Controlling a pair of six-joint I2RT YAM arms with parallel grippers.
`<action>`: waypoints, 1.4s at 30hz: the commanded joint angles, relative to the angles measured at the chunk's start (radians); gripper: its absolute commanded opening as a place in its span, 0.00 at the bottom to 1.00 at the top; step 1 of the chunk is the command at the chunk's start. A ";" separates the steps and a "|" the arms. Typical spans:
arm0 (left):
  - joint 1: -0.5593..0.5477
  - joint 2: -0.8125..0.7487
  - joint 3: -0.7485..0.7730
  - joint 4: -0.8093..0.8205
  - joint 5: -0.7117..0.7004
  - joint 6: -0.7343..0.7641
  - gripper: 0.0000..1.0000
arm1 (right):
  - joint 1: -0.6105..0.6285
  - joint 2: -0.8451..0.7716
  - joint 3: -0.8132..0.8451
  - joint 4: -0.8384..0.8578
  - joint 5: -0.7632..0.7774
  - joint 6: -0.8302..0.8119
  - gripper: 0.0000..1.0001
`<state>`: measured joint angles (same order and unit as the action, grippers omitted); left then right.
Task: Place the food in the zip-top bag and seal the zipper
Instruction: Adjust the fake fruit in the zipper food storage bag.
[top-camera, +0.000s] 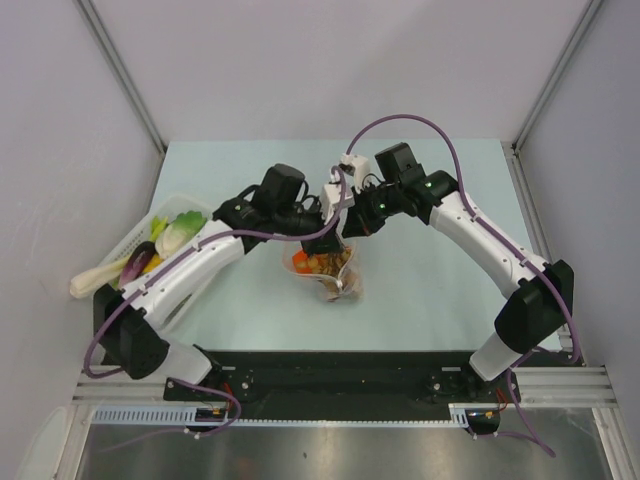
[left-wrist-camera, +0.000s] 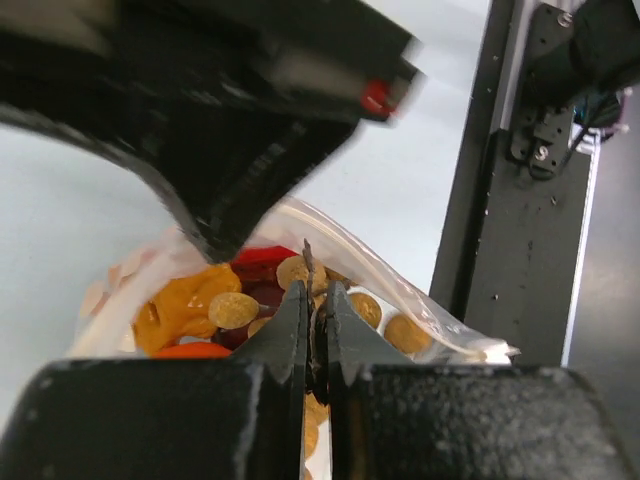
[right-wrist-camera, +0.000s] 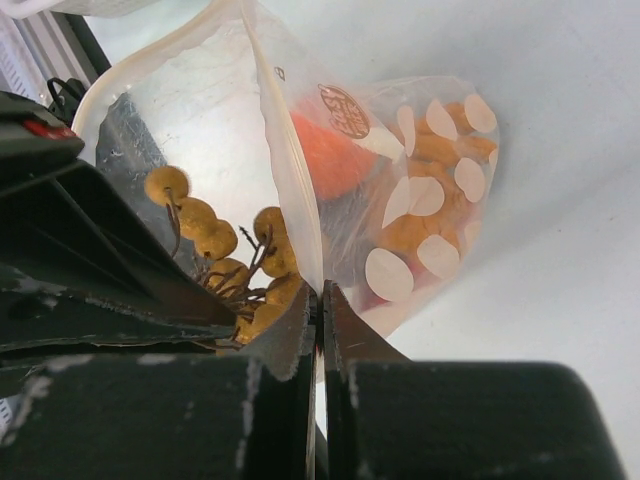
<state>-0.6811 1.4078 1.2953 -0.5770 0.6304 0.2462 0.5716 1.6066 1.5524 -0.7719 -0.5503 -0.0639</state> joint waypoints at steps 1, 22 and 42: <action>0.005 0.121 0.145 -0.286 -0.086 -0.058 0.00 | -0.003 -0.007 0.029 0.022 -0.014 0.003 0.00; 0.120 -0.035 -0.115 0.097 -0.049 -0.389 0.50 | -0.026 -0.013 0.023 0.026 -0.013 0.027 0.00; 0.147 -0.233 0.047 -0.380 0.046 1.092 0.45 | -0.021 0.010 0.043 0.042 -0.071 0.032 0.00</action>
<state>-0.5198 1.1664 1.2552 -0.6868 0.6659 0.7250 0.5453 1.6268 1.5452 -0.7605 -0.5957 -0.0265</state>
